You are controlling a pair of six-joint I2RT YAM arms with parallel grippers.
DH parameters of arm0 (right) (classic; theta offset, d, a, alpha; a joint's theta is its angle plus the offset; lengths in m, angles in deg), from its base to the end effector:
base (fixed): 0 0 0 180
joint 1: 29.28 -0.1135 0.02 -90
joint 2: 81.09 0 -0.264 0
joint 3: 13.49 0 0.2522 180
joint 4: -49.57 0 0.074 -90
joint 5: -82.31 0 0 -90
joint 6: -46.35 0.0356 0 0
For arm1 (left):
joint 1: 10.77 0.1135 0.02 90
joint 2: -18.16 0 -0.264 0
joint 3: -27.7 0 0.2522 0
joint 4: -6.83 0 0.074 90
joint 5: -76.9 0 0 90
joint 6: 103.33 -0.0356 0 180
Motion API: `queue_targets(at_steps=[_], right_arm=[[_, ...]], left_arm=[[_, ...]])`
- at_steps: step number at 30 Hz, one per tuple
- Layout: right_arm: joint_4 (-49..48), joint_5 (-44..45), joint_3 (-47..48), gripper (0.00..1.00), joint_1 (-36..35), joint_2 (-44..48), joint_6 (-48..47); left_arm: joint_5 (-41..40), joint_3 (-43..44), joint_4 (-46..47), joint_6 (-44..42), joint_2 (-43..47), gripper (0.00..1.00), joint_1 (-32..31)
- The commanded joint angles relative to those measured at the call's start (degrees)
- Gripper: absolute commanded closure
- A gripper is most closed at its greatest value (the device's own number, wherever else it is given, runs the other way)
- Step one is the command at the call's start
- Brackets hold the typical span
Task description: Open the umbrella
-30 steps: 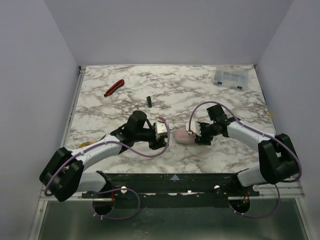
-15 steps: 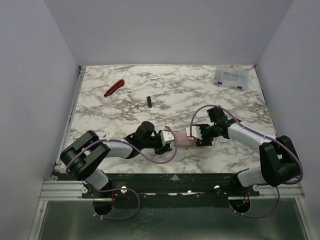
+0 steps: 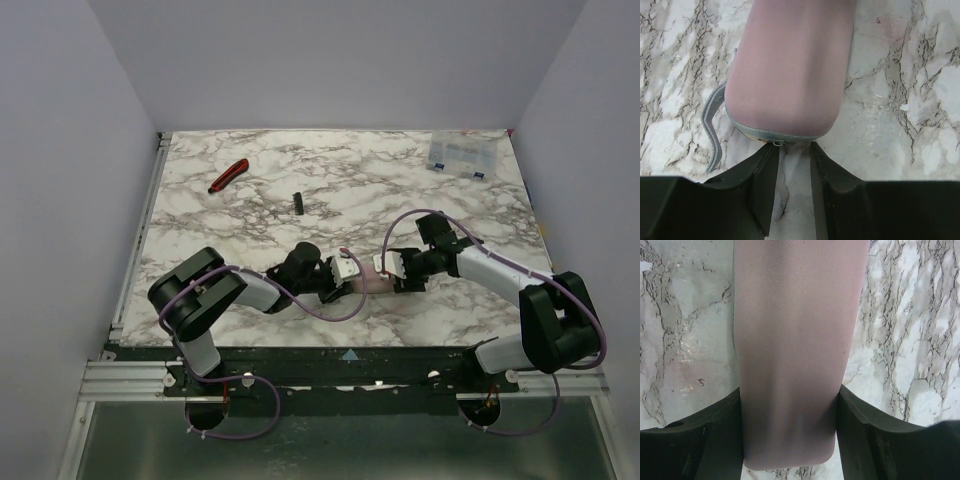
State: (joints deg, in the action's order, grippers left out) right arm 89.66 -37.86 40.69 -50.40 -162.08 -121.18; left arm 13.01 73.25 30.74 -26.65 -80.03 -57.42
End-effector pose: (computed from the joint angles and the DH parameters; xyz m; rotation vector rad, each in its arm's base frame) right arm 0.2220 0.1049 0.1641 -2.0037 1.5388 0.3556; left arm 0.1970 -0.2315 0.1234 1.3000 1.6757 -0.8236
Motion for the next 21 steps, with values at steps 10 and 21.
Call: queue_targets(at_steps=[10, 21], right_arm=[[3.7, 0.5, -2.7, 0.62, 0.2, -1.9, 2.6], [0.6, 1.0, -1.6, 0.67, 0.8, -2.4, 9.2]], left_arm=[[-1.4, 0.3, 3.0, 1.7, 1.4, 1.00, -0.8], [5.9, -1.3, -4.0, 0.3, 4.7, 1.00, -3.4]])
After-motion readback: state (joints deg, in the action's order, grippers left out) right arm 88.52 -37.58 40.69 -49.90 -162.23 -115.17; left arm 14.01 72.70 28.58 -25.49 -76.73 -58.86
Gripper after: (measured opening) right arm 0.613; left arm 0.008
